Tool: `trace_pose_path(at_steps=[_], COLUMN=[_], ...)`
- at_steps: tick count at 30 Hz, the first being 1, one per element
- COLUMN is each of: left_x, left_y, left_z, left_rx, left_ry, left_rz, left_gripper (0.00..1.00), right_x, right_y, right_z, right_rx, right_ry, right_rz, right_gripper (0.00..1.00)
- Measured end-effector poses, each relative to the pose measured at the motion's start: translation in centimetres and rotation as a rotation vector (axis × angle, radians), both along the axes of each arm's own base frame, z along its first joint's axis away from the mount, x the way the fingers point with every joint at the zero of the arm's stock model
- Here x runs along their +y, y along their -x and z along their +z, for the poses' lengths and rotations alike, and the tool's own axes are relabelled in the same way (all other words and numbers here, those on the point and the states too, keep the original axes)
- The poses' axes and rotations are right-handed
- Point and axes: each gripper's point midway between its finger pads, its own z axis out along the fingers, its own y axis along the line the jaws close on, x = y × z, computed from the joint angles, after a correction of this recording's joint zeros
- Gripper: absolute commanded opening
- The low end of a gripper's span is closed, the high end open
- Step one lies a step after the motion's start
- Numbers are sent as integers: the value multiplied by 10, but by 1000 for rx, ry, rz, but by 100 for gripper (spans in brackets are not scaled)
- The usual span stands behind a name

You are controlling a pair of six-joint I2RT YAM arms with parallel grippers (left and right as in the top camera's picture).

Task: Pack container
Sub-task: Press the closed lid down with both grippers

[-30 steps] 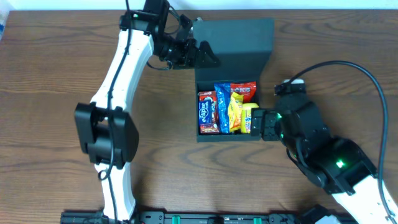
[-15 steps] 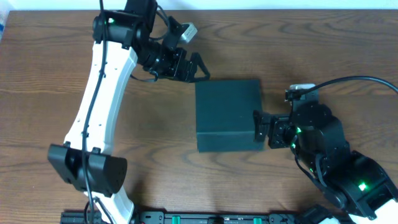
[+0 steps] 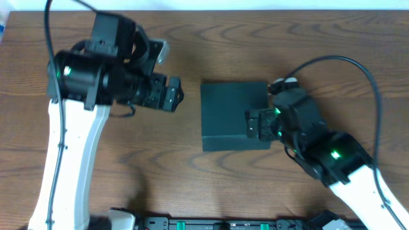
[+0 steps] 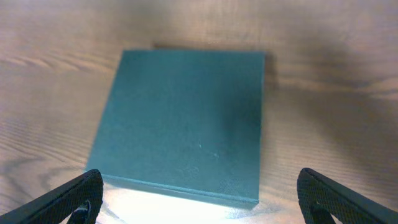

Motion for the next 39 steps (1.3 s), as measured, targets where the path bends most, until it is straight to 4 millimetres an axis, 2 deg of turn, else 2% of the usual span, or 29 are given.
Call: trace_pose_path(at_steps=[2,4,6,9,14,16,24,27,32,39], left_x=[11,15,21,22,10,1,-39,-52,-49,-42], left_y=[12,15,25,35,56,65,96,111,128,133], left_z=[-18,-32,-57,-87,-136,-146,-152,-152,-153,-152], left_rx=[18,11,40,70,167,188,116,78,54,41], left_ry=[-36,-39,-50,-49,-76,-96,-239,-282,-362,-395], left_rz=[59,94,136,174,173,154,36,1,33,96], left_gripper=[96,96,96,96,96,96,96,96,96,96], right_x=[2,3,5,8,8,7,1,-2,-11,-23], right_y=[-6,-10,-16,-24,-34,-35,-40,-40,-44,-48], right_z=[-20,-33,-48,-57,-70,-75,-116,-123,-124,-125], right_rx=[51,81,113,114,119,128,214,236,259,276], right_ry=[42,72,105,117,153,170,266,274,248,225], right_rz=[-3,-7,-12,-19,-37,-42,-59,-67,-93,-129], right_gripper=[99,99,99,99,99,99,99,99,99,99])
